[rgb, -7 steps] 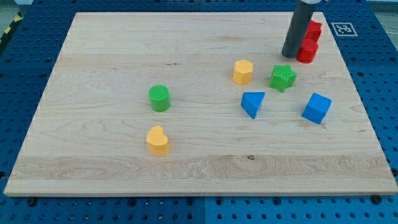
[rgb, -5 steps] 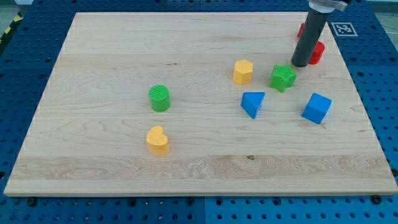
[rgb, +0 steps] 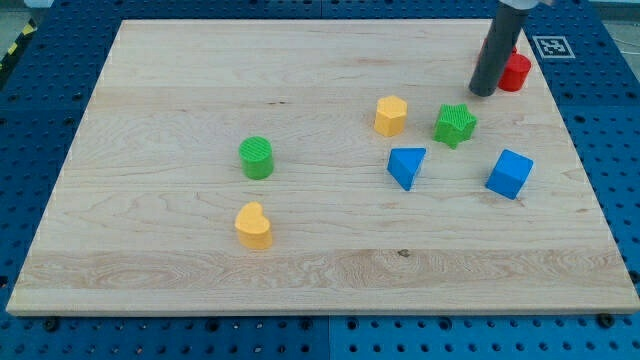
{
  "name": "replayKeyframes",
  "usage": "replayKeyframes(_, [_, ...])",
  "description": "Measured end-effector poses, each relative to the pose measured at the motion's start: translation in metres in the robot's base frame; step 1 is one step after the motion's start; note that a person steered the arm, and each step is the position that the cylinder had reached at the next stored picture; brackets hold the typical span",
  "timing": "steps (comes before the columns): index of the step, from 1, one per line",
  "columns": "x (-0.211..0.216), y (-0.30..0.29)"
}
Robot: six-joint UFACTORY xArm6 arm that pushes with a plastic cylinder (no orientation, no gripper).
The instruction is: Push the green star into the triangle
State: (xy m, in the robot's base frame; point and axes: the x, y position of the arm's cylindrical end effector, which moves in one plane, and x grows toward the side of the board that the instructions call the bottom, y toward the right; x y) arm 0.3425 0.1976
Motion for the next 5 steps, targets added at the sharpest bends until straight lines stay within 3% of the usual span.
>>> replayKeyframes(2, [0.033, -0.015])
replayKeyframes(5, [0.033, -0.024])
